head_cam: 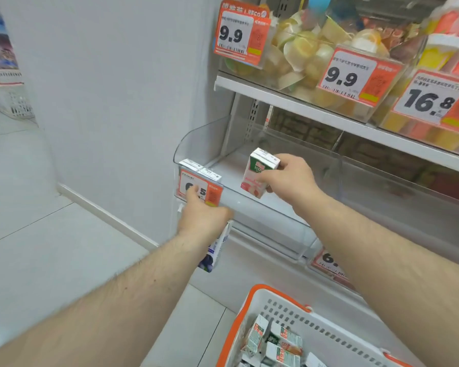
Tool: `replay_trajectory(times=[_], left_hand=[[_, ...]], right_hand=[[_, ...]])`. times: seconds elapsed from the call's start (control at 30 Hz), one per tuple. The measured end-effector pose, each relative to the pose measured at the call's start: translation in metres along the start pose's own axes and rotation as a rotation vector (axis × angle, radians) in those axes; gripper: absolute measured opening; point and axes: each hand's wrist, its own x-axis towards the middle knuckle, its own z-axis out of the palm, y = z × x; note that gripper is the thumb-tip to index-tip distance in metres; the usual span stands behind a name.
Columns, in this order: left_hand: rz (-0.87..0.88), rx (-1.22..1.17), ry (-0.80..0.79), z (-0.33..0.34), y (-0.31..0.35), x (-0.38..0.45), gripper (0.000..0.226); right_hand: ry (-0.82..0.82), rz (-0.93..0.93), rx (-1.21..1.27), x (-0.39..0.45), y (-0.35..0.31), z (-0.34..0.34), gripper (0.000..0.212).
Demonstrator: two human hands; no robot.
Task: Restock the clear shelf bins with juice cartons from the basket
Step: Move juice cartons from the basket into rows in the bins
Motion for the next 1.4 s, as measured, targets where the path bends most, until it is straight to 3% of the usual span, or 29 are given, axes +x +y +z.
replay_trajectory(times=[0.07,0.2,0.33,0.47,0.63,0.77,0.9,0.97,1.07,1.17,1.27,1.4], left_hand=[[-0.041,0.008,-0.014,0.006,-0.002,0.003,0.098],[-0.053,-0.097,-0.082,0.016,-0.002,0.003,0.078],[-0.025,-0.114,-0.11,0.019,-0.007,0.007,0.097],[-0.031,-0.108,-0.119,0.018,-0.009,0.008,0.101],[-0.038,-0.101,-0.109,0.014,-0.01,0.011,0.097],[-0.051,-0.115,-0.098,0.014,-0.01,0.011,0.098],[-0.078,-0.128,-0.084,0.012,-0.006,0.011,0.094],[-0.115,-0.117,-0.07,0.011,-0.003,0.009,0.08],[-0.162,-0.126,-0.056,0.01,0.001,0.001,0.043],[-0.173,-0.198,-0.068,0.01,0.004,-0.009,0.012],[-0.235,-0.263,-0.089,0.012,0.007,-0.021,0.014],[-0.269,-0.29,-0.138,0.021,0.008,-0.036,0.018]], right_hand=[[-0.093,0.114,-0.025,0.02,0.012,0.017,0.013],[-0.283,0.219,-0.06,0.035,0.022,0.037,0.027],[-0.462,0.257,-0.077,0.038,0.02,0.046,0.008],[-0.531,0.256,-0.024,0.045,0.025,0.051,0.014],[-0.651,0.327,0.149,0.046,0.029,0.049,0.042],[-0.682,0.313,0.157,0.049,0.032,0.049,0.034],[-0.721,0.288,-0.066,0.05,0.027,0.048,0.036],[-0.729,0.273,-0.205,0.047,0.018,0.046,0.036],[-0.647,0.188,-0.379,0.037,0.005,0.044,0.036],[-0.319,-0.096,-0.541,0.019,-0.001,0.034,0.036],[-0.011,-0.285,-0.441,-0.013,-0.001,0.013,0.026],[0.068,-0.32,-0.279,-0.064,0.003,-0.015,0.022]])
